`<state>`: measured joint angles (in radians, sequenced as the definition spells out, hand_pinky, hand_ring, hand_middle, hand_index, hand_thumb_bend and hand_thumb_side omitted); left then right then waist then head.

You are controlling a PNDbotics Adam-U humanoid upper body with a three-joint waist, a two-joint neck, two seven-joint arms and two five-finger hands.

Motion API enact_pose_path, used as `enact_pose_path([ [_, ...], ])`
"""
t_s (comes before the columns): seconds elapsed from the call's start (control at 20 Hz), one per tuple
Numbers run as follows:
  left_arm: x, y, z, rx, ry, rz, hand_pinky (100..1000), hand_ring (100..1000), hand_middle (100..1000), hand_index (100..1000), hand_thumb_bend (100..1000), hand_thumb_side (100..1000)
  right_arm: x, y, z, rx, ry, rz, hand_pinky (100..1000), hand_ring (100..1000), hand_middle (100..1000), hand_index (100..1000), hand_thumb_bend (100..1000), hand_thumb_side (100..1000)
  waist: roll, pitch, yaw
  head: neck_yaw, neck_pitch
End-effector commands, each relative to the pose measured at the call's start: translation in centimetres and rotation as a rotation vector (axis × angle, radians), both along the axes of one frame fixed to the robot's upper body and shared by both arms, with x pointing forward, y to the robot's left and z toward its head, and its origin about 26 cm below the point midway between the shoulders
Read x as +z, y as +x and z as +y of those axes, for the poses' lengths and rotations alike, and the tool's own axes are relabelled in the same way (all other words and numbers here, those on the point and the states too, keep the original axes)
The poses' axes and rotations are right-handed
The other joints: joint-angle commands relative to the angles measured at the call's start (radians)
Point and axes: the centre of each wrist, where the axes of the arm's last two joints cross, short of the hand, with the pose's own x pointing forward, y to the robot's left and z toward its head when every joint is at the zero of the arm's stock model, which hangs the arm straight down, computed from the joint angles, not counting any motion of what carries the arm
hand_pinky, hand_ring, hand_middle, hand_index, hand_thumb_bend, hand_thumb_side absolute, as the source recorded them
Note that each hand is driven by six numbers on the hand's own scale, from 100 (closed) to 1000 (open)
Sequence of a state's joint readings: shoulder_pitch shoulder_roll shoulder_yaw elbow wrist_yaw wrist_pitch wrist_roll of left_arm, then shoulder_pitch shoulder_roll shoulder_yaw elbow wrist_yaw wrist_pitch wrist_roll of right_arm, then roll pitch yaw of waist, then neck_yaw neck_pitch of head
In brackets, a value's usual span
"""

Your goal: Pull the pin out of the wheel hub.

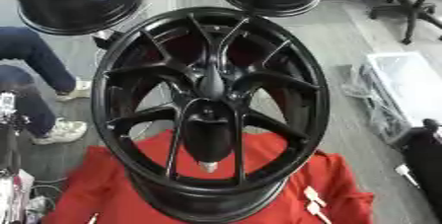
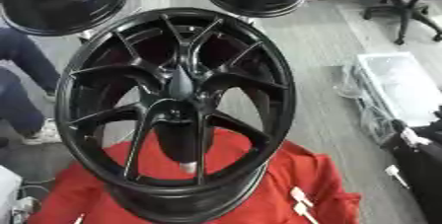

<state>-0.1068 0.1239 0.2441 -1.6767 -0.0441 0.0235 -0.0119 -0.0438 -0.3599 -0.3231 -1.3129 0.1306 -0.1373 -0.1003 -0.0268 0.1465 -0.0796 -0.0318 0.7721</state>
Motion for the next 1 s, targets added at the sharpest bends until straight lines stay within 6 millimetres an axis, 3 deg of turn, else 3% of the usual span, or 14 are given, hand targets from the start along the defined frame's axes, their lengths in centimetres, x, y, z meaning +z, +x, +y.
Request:
enact_pose_path([
  [0.05, 1.0, 0.2, 0.3, 0.003, 0.015, -0.029, 698, 950, 775, 688, 233, 862, 0.9, 0.4, 0.0, -0.004, -0.011, -0.035, 847, 842, 854, 921, 657, 433, -0.001, -0.008, -0.001, -0.001, -0.002],
  [0.15, 1.0, 0.2, 0.3, 0.002, 0.015, -0.027, 698, 951, 776, 689, 235, 865, 1.2, 0.6, 0.5, 0.006, -0.005, -0.056, 845, 839, 853, 923, 560, 451, -0.001, -0.008, -0.002, 0.0, -0.002],
  [0.4, 1.0, 0.2, 0.3, 0.0, 0.02, -0.024, 698, 951, 776, 691, 235, 867, 2.7, 1.4, 1.9, 0.116, -0.026, -0.043, 832, 804, 811, 909, 529, 505, 0.0, -0.009, 0.0, -0.002, -0.002],
  [0.45, 1.0, 0.2, 0.3, -0.002, 0.02, -0.023, 699, 951, 776, 691, 234, 868, 2.9, 1.7, 2.4, 0.179, -0.024, -0.03, 827, 781, 759, 898, 501, 498, 0.0, -0.009, 0.001, -0.005, -0.002],
  [0.55, 1.0, 0.2, 0.2, -0.004, 0.02, -0.021, 698, 950, 776, 691, 234, 868, 3.6, 1.9, 2.8, 0.316, -0.1, 0.06, 824, 765, 738, 894, 489, 493, -0.001, -0.01, 0.001, -0.006, -0.002],
  [0.6, 1.0, 0.2, 0.2, -0.005, 0.021, -0.021, 698, 950, 776, 692, 233, 869, 3.9, 2.0, 3.0, 0.363, -0.13, 0.096, 815, 702, 645, 869, 430, 472, -0.001, -0.009, 0.002, -0.008, -0.002],
  [0.75, 0.9, 0.2, 0.2, -0.007, 0.022, -0.019, 698, 950, 776, 692, 232, 869, 4.5, 2.4, 4.0, 0.534, -0.252, 0.25, 810, 648, 576, 857, 405, 459, 0.001, -0.01, -0.001, -0.012, -0.002],
  [1.0, 0.8, 0.1, 0.3, 0.0, 0.022, -0.014, 699, 950, 776, 689, 230, 869, 4.6, 2.2, 4.3, 0.592, -0.286, 0.33, 810, 631, 554, 836, 396, 458, 0.003, -0.014, -0.001, -0.013, -0.002],
])
